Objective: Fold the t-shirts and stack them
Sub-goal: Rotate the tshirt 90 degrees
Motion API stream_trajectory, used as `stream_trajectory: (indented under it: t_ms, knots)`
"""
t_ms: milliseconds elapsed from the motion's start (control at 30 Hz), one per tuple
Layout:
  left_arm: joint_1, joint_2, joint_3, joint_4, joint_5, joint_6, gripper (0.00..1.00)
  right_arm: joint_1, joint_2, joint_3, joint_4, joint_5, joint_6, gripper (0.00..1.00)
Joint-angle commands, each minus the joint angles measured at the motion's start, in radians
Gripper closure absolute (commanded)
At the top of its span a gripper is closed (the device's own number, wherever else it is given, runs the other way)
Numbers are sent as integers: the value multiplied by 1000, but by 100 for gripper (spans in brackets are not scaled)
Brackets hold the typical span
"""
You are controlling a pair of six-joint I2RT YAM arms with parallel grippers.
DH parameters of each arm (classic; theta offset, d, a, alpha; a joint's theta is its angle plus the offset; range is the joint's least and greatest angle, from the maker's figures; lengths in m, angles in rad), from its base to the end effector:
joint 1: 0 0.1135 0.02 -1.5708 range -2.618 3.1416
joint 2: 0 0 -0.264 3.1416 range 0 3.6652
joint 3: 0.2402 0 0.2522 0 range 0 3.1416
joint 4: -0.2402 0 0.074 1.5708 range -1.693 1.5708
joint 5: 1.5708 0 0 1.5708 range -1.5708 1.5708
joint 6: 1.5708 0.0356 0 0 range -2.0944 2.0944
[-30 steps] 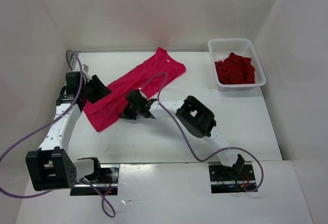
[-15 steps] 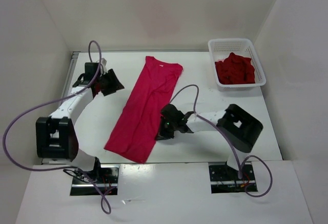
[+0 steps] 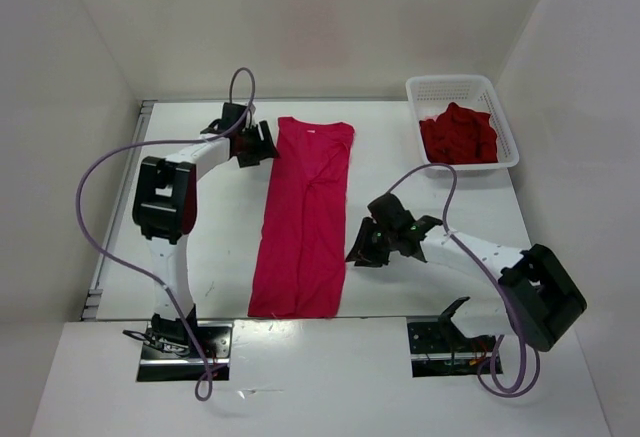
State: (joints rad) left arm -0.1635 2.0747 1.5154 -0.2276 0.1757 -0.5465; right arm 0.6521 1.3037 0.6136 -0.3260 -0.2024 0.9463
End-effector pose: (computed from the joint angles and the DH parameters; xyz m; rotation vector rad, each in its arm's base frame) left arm 0.4567 -0.0817 0.1883 -0.3725 2.3821 -0.5452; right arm 0.1823 0.1482 0.1659 0.3298 2.7773 0.7684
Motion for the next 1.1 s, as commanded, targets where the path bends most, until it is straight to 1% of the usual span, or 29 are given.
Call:
stream_trajectory:
  t_ms: [0, 33, 67, 100, 167, 200, 233, 267, 333, 367, 500, 533, 567, 600, 633, 667, 700, 733, 833, 867, 967, 1067]
  knots:
    - [4, 93, 109, 30, -2, 30, 25, -14, -20, 8, -62, -3, -57, 62]
    - [4, 141, 156, 30, -2, 30, 25, -14, -20, 20, -50, -15, -66, 62]
    - [4, 165, 181, 30, 7, 20, 27, -25, -6, 43, -50, -15, -81, 66]
    - [4, 209, 231, 30, 22, 11, 32, -25, 3, 60, -50, -15, -90, 76]
    - [4, 249, 278, 30, 31, 11, 39, -60, 60, 115, -25, -5, -139, 87]
    - [4, 281, 295, 21, 42, -1, 44, -75, 87, 138, -15, -5, -159, 91]
    - [-5, 294, 308, 20, 51, -1, 52, -89, 115, 194, -15, -14, -178, 96]
    - [-5, 304, 319, 30, 62, -10, 55, -109, 168, 222, -15, -3, -216, 96]
    - [-5, 317, 330, 65, 85, -33, 61, -129, 219, 297, -15, 6, -244, 98]
    - [-5, 329, 330, 77, 85, -42, 64, -143, 267, 316, -4, -15, -256, 98]
    - [-5, 370, 394, 96, 99, -72, 73, -170, 362, 383, 34, -38, -279, 98]
    - [-5, 380, 435, 96, 99, -72, 76, -180, 387, 414, 35, -26, -288, 96]
    - [-14, 389, 454, 96, 99, -72, 78, -180, 416, 432, 59, -17, -288, 90]
    - [-14, 401, 472, 87, 75, -72, 81, -195, 484, 483, 68, -17, -288, 84]
    - [-24, 416, 506, 86, 62, -72, 84, -219, 524, 517, 79, -17, -288, 76]
    - [-24, 417, 523, 86, 51, -72, 86, -232, 564, 555, 79, -17, -288, 73]
    - [-24, 427, 538, 76, 42, -72, 87, -245, 636, 634, 79, -17, -288, 72]
    - [-24, 427, 552, 76, 32, -72, 92, -271, 661, 664, 79, -17, -288, 70]
    - [-24, 447, 597, 76, 19, -61, 96, -333, 739, 771, 93, -37, -288, 63]
    - [-24, 447, 608, 65, 9, -61, 97, -344, 756, 794, 82, -37, -288, 58]
    - [-14, 472, 655, 44, 8, -61, 99, -368, 831, 897, 71, -46, -311, 55]
    - [-14, 496, 692, 34, 8, -61, 99, -379, 910, 969, 62, -72, -311, 55]
